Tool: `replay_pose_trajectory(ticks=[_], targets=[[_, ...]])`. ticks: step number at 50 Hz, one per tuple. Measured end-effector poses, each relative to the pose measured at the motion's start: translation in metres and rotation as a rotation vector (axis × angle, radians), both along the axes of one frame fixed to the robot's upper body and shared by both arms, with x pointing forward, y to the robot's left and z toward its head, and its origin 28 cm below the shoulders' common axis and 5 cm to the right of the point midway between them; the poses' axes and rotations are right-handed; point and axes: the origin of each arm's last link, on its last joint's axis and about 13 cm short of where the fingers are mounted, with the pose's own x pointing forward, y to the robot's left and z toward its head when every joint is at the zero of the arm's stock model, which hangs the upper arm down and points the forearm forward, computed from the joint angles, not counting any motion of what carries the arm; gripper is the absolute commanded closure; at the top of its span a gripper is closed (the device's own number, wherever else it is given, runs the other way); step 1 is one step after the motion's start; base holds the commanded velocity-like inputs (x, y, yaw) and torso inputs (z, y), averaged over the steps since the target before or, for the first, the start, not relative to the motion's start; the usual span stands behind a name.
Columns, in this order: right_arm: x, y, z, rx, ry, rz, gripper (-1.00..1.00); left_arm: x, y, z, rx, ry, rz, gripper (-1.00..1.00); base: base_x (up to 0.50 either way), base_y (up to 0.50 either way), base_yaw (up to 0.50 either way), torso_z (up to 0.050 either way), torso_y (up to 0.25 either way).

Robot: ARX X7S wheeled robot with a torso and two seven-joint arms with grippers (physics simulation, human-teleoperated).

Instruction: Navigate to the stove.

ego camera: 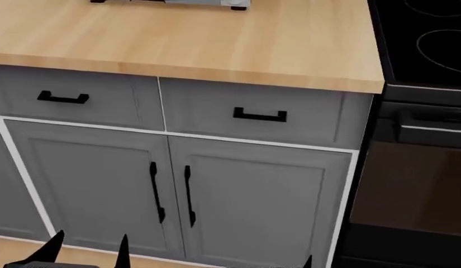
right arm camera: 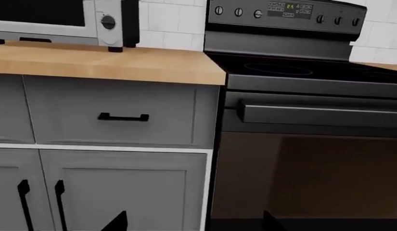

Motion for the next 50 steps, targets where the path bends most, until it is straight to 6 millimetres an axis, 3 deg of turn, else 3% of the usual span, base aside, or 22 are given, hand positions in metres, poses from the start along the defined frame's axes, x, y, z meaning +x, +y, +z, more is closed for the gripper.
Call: replay_pose_trajectory(ticks=[50], targets=[[0.0005, -0.0001, -0.0005, 0.000, 0.001, 0.001, -1.00, 0.0009, -0.0001, -0.0002, 0.003, 0.000, 0.001, -1.00, -0.50, -0.03, 0.00, 0.000, 0.000]])
